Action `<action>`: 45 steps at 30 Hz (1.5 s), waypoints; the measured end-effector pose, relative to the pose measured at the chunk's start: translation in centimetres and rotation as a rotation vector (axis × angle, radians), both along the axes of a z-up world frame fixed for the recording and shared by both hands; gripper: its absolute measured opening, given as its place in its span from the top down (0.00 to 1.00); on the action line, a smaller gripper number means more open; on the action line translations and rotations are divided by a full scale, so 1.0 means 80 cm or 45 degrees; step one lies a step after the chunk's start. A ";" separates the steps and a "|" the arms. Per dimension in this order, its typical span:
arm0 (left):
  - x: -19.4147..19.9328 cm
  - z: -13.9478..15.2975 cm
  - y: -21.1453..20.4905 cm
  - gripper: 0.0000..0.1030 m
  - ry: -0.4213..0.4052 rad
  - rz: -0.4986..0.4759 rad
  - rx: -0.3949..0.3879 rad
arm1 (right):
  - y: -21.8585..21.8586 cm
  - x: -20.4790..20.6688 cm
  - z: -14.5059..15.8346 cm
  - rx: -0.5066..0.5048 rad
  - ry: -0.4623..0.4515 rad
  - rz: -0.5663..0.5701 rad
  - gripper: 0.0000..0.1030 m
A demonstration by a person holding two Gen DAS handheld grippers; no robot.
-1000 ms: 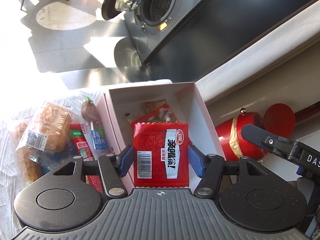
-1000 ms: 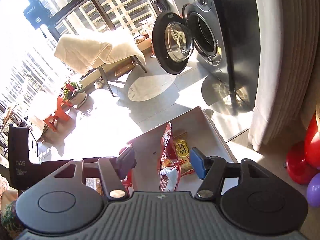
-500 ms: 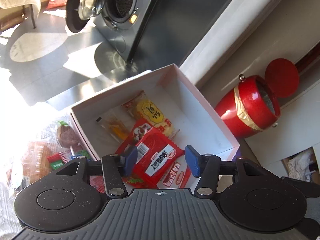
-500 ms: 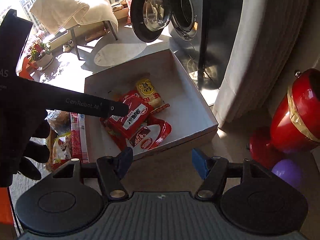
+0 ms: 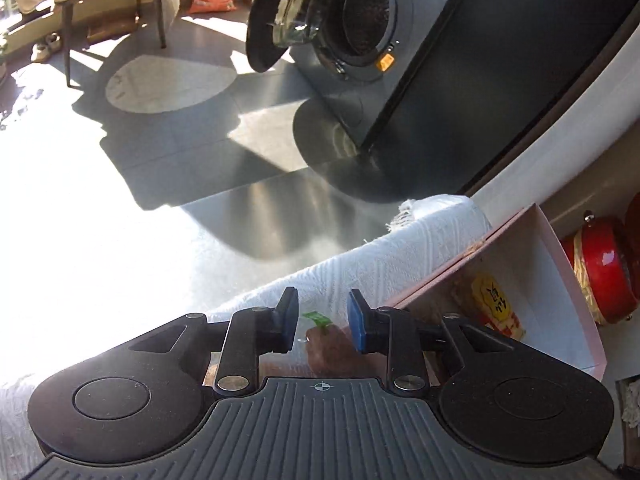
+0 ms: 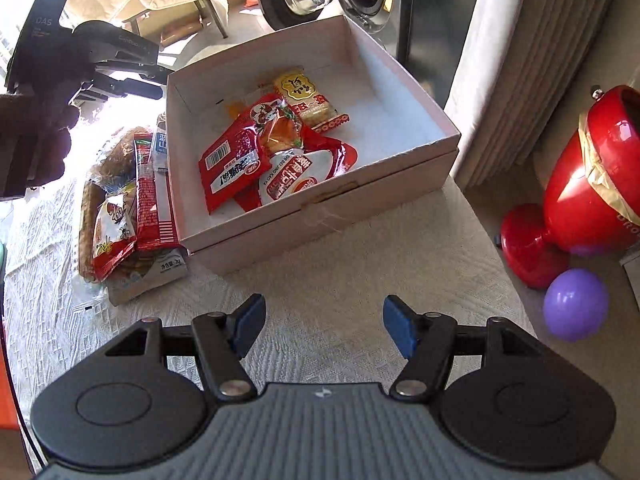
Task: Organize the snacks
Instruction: 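Grasp the blueberry hawthorn stick packet with the right tool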
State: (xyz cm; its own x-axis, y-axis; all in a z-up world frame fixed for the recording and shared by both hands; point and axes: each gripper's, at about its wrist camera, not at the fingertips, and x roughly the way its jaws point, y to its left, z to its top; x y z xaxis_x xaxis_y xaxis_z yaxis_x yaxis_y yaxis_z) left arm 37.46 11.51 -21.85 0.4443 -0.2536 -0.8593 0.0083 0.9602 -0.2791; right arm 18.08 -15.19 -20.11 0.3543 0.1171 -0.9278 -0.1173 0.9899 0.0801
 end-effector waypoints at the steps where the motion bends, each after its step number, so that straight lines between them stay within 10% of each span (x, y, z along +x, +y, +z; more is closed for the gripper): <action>1: -0.009 -0.002 0.007 0.71 0.004 0.012 -0.008 | 0.002 0.001 -0.002 0.004 0.002 0.001 0.37; 19: -0.139 -0.020 0.023 0.70 0.123 -0.423 -0.120 | 0.143 0.036 -0.044 0.240 0.066 0.189 0.44; 26: -0.196 -0.016 0.045 0.70 0.218 -0.366 -0.281 | 0.173 -0.016 -0.023 0.210 0.160 0.460 0.48; 35: -0.288 0.040 0.120 0.70 0.022 0.224 -0.246 | 0.189 0.036 -0.020 0.165 0.008 0.200 0.37; 38: -0.311 0.036 0.109 0.70 0.064 0.215 -0.246 | 0.202 0.060 -0.045 0.143 0.049 0.130 0.39; 40: -0.323 0.028 0.095 0.70 0.090 0.167 -0.213 | 0.206 0.061 -0.055 0.116 0.091 0.181 0.63; 45: -0.342 0.007 0.043 0.70 0.120 0.012 -0.055 | 0.175 0.024 -0.037 0.078 0.073 0.255 0.64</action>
